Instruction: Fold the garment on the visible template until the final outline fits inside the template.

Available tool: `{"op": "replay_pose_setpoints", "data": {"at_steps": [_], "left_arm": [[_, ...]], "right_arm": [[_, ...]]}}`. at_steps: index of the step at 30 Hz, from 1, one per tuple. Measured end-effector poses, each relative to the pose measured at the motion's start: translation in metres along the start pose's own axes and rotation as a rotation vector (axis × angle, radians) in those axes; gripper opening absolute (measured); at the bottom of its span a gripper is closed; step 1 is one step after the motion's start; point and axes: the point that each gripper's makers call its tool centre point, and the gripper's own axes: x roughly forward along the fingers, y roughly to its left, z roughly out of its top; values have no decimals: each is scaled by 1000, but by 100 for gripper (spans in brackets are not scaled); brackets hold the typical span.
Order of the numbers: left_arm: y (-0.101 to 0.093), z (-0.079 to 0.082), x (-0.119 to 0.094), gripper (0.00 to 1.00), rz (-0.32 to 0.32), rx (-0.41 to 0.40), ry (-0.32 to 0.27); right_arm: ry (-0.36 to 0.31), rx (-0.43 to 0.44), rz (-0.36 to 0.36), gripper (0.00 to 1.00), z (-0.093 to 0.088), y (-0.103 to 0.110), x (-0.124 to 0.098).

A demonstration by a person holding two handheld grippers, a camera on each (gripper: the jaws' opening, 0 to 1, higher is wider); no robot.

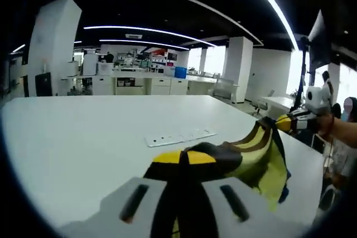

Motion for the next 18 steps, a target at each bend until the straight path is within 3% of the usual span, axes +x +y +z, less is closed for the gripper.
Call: {"op": "replay_pose_setpoints", "data": {"at_steps": [8,10,13,18], "left_arm": [[33,-15,21,0,71,-37,23],[38,-20,27,0,79,-75,41],[45,-24,38,0,87,-68,40],[57,-33,52,0,100,-175,39]], "right_arm": [[23,8,-33,0,-5,-16,41],[24,52,-31,0,-6,-18,48],[4,70,-40,0,-7,-23,63],[42,116,-72,0,-22,-42,93]]}}
